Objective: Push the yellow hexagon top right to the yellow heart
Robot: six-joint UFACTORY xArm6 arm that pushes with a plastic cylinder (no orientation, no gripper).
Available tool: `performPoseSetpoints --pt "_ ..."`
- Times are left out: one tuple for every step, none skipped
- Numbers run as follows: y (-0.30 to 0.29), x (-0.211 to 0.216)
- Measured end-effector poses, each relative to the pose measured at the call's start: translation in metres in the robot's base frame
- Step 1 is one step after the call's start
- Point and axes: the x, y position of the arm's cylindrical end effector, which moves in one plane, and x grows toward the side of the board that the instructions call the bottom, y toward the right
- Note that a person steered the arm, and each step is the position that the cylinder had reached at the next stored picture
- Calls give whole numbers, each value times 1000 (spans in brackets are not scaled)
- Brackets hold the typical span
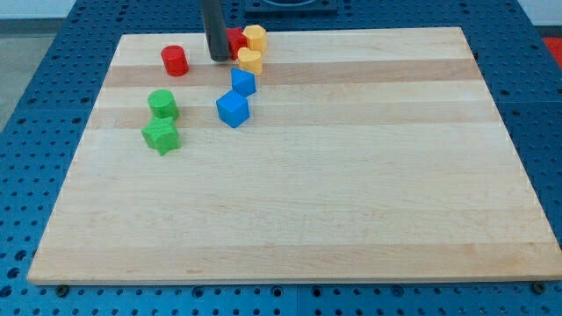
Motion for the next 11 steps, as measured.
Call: performPoseSetpoints --pt "-10 -3" --pt "-25 -11" --pt "-33 -17" --pt "-43 -50" --pt "-15 -58" --pt "42 -56" --pt "55 -57" --pt "68 -57" --pt "72 -56" --pt "73 -52" --pt "74 -30"
